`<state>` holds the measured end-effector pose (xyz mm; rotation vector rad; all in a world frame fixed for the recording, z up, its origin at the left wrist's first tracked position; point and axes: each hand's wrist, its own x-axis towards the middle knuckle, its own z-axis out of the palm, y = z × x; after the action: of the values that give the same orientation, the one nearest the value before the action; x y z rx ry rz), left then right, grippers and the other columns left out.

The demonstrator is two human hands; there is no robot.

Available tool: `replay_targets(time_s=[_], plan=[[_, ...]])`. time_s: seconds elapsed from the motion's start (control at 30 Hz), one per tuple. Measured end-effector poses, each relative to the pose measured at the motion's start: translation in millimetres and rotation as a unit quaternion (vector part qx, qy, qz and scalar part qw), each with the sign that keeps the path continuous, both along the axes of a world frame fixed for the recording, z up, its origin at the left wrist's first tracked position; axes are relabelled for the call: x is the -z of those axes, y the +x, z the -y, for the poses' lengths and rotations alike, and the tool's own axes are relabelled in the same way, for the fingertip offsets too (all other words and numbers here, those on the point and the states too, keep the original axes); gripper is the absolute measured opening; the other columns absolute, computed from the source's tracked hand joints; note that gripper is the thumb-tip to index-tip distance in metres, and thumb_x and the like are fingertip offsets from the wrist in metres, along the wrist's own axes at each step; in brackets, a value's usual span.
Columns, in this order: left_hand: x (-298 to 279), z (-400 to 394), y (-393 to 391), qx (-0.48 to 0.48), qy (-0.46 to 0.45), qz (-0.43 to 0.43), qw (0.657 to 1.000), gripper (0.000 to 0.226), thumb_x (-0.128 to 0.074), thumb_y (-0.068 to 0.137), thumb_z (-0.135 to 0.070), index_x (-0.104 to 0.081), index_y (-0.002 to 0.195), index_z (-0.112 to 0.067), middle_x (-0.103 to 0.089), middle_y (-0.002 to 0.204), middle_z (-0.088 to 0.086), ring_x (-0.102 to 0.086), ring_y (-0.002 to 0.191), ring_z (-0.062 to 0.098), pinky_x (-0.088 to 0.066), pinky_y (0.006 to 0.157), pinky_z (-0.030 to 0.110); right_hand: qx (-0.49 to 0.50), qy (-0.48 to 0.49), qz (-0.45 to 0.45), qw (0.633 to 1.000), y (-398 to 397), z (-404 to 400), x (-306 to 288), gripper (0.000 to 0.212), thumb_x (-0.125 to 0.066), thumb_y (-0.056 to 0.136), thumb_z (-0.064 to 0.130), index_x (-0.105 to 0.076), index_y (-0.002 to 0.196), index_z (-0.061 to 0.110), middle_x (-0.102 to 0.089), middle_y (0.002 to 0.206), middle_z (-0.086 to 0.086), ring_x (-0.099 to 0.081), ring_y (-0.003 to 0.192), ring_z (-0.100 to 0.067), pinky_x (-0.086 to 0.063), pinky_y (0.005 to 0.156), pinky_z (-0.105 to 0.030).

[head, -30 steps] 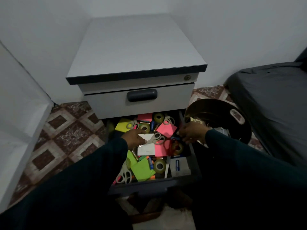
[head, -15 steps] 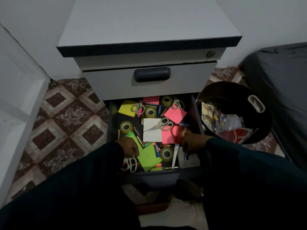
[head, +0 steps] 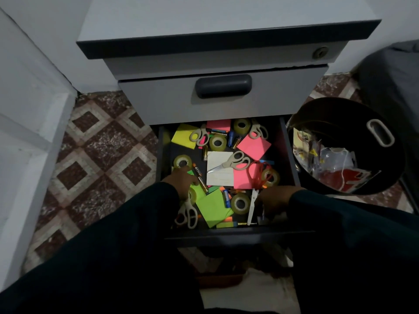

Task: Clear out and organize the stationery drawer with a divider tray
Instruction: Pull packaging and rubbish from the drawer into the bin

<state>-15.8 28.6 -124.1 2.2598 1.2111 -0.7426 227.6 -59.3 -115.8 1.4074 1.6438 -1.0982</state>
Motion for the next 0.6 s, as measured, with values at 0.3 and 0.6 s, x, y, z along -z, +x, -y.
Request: replay_targets(time_s=[0.3, 0.6], plan=[[6.2, 8.9, 1.1, 0.003, -0.001, -0.038, 0.999, 0.038, -0.048, 0.091, -0.003, -0.046, 0.128, -0.007, -0.033, 0.139, 0.016, -0.048, 0.120, 0.036, -0.041, 0.101, 0.044, 0.058, 0.006, -0.050, 0.997, 0.6, 0.2, -2.0, 0.031, -0.062, 0.085, 0.012, -0.066, 0.113, 0.025, -0.066, 0.114, -0.005, -0.062, 0.107, -0.026, -0.050, 0.082, -0.033], [5.6, 11.0, -1.1, 0.001, 0.048, -0.028, 0.998, 0.025, -0.043, 0.093, -0.004, -0.052, 0.117, -0.004, -0.053, 0.125, 0.018, -0.054, 0.113, 0.032, -0.045, 0.094, 0.041, 0.100, 0.057, -0.042, 0.992, 2.2, 3.4, -15.2, 0.041, -0.059, 0.089, 0.008, -0.058, 0.129, 0.014, -0.058, 0.129, -0.009, -0.056, 0.116, -0.024, -0.048, 0.094, -0.032]])
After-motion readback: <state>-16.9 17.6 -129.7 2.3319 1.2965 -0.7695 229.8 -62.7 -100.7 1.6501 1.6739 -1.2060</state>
